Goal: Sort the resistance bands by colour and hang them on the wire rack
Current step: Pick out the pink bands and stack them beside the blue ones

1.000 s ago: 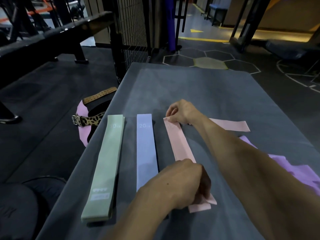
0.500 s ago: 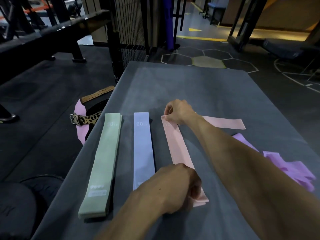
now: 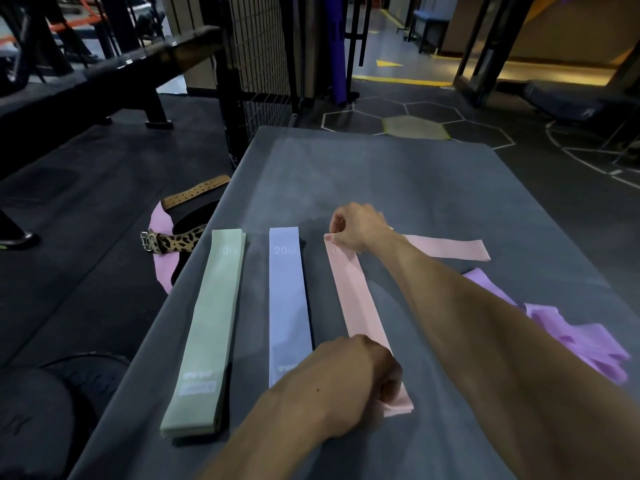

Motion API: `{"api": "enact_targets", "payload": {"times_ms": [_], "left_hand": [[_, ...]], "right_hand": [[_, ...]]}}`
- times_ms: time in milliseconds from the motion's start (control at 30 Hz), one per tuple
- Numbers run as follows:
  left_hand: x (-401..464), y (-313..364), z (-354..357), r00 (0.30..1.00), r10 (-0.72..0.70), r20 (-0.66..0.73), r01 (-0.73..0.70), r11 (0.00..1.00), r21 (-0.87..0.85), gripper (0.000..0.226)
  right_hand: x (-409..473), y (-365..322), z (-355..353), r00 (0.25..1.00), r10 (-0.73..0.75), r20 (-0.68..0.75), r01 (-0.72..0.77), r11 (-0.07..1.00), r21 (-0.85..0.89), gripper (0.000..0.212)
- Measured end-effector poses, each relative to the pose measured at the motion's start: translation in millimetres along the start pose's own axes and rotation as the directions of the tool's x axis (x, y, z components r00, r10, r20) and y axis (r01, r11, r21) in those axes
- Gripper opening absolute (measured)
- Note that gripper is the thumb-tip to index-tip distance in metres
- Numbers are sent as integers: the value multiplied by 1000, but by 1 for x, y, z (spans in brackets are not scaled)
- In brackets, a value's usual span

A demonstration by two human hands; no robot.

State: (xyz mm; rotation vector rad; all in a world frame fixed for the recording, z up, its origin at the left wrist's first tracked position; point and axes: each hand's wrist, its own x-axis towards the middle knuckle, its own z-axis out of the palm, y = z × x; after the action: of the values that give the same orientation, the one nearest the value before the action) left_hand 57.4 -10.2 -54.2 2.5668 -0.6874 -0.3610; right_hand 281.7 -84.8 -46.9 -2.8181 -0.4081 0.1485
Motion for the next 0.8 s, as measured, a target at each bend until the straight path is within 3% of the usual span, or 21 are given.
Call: {"api": "enact_targets", "payload": {"times_ms": [167,467,567,700,800], "left_hand": [[-2,6,-9,995,-30,93,31,1000,-3,25],[-7,20,-20,999,36,-19,-29,955,294,13],[-11,18,-25,1000,-7,0,7,966,257,8],[-12,16,-24,997,-44,67,30,978,206,20],[-13,14,-28,985,-93,147,74,989,129,23]], "right_hand": [[2,0,0,1000,7,-8,-7,1000,-2,21],[-1,5,-17,999,-18,-49,20,999,33,19],[1,7,-18,999,-5,-32,6,999,52,18],[-1,6,-5,998,56,-22,-56,998,0,12],[-4,11,-5,995,96,-2,-94,981,170,7]]}}
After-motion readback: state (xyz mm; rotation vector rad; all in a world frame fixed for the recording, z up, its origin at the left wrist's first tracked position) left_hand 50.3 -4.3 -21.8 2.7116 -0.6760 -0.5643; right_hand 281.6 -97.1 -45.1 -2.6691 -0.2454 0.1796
